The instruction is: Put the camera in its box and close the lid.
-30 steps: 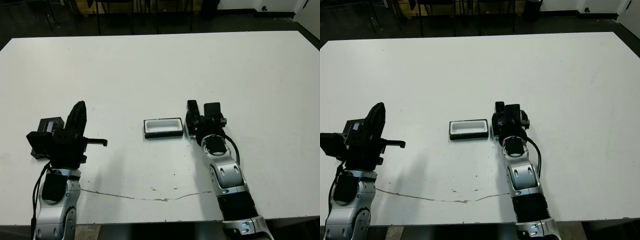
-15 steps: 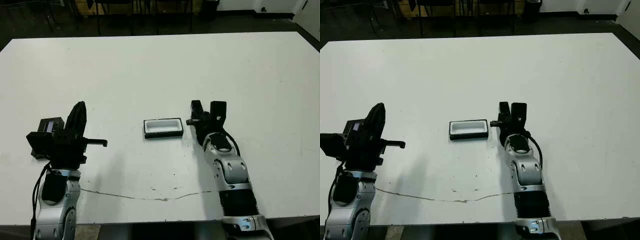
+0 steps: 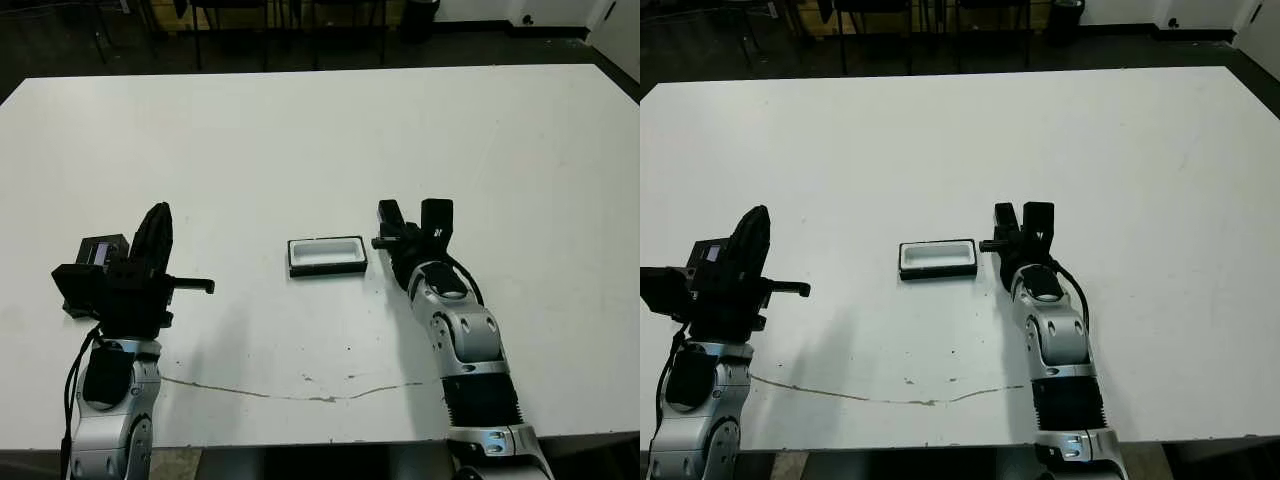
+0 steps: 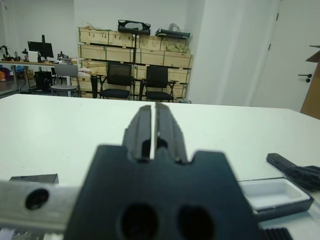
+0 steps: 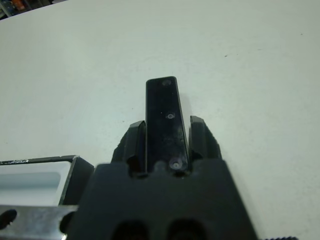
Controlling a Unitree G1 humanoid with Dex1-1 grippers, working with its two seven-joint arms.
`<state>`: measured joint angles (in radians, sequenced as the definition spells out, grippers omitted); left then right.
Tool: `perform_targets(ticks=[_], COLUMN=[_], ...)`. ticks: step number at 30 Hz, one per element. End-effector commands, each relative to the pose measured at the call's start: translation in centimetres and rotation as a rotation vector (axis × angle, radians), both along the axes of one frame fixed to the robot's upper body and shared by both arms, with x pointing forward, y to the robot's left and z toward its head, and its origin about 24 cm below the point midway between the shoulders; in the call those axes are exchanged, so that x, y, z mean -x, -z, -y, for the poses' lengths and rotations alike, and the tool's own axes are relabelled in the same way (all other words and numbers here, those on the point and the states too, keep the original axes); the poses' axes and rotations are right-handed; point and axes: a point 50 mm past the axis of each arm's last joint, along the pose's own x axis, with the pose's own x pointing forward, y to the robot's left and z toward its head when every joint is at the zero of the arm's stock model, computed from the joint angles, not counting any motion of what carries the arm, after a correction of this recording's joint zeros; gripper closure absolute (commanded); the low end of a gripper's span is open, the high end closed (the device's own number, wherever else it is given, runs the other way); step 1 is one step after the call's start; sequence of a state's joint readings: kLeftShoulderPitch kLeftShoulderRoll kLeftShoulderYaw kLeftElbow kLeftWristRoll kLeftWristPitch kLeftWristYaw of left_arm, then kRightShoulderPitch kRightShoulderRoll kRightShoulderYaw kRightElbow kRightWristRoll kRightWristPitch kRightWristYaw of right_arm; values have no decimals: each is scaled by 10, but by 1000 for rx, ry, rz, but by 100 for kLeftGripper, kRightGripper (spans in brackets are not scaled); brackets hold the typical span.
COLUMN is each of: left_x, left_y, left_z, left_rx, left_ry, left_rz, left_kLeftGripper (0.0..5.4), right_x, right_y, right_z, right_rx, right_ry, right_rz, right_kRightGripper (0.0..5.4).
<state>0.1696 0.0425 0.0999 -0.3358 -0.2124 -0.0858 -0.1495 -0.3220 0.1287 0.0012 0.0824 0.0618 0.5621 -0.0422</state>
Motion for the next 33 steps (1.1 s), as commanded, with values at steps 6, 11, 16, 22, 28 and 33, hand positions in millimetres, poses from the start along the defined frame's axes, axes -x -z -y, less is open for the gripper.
perform_targets(ticks=[6, 11, 16, 22, 28, 33], left_x=[2, 3, 3, 2, 2, 3], left_y=[7, 6, 6, 6, 6, 6], left_z=[-1, -2, -1, 0, -1, -1], left_rx=[3, -5, -8, -4, -5, -8], left_ry=[-10, -15, -12, -8, -9, -17], left_rz=[-42, -44, -36, -42, -40, -41], left_kLeftGripper=[540, 540, 540, 540, 540, 540], right_x=[18, 19, 15, -1, -17, -32], right_y=[9, -23, -57, -82, -101, -113], right_z=[17, 31, 45, 47, 43, 40], right_rx=[79, 54, 1, -72, 39, 169], right_ry=[-20, -109, -238, -489, -854, -1132], right_rz=[91, 234, 320, 297, 319, 307], right_kRightGripper=[457, 457, 457, 457, 457, 457])
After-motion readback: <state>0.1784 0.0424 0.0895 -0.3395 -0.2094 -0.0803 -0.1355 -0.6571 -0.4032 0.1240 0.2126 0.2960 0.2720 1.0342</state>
